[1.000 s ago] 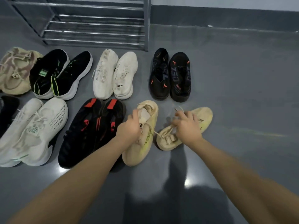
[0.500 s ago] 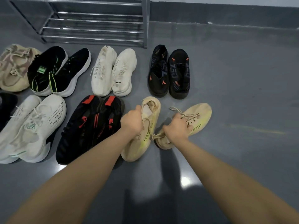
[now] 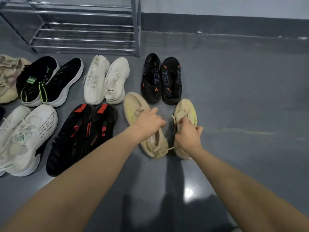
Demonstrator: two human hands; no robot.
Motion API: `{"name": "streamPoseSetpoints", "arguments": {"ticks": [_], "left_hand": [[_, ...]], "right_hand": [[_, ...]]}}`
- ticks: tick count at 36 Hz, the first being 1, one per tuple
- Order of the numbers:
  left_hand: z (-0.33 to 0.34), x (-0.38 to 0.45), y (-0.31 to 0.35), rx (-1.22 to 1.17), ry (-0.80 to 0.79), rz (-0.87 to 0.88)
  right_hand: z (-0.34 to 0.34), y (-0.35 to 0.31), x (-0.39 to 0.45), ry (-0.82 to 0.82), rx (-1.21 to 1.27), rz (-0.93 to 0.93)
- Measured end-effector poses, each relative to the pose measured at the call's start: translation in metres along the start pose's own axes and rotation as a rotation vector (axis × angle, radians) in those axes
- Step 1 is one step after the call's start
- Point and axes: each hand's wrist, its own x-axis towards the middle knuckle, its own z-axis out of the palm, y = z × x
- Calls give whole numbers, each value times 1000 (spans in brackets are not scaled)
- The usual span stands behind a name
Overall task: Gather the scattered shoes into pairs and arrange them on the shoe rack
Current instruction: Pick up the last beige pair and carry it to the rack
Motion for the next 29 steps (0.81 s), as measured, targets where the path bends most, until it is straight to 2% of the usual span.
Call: {"name": "streamPoseSetpoints", "arguments": {"ticks": [4,7,9,13,15,23,29], "left_hand": [[18,3,10,-32,89,175],[30,4,17,-120,117,115],[31,1,23,-231,105,7],[32,-5,43,-527,85,-410],[33,-8,53,-614,7,-505],[45,-17,45,-405,-89,-315],[41,-24,40,-403,-43,-295]], "right_hand": [[5,2,-3,-95,-140,92],[11,5,-4,-105,-240,135],[14,10,-4,-92,-300,116],[16,17,-1,-145,-334,124],[18,14,2,-195,-293,139],[23,18,-3,-138,-186,45],[32,8,-10,-54,-158,-75]]}}
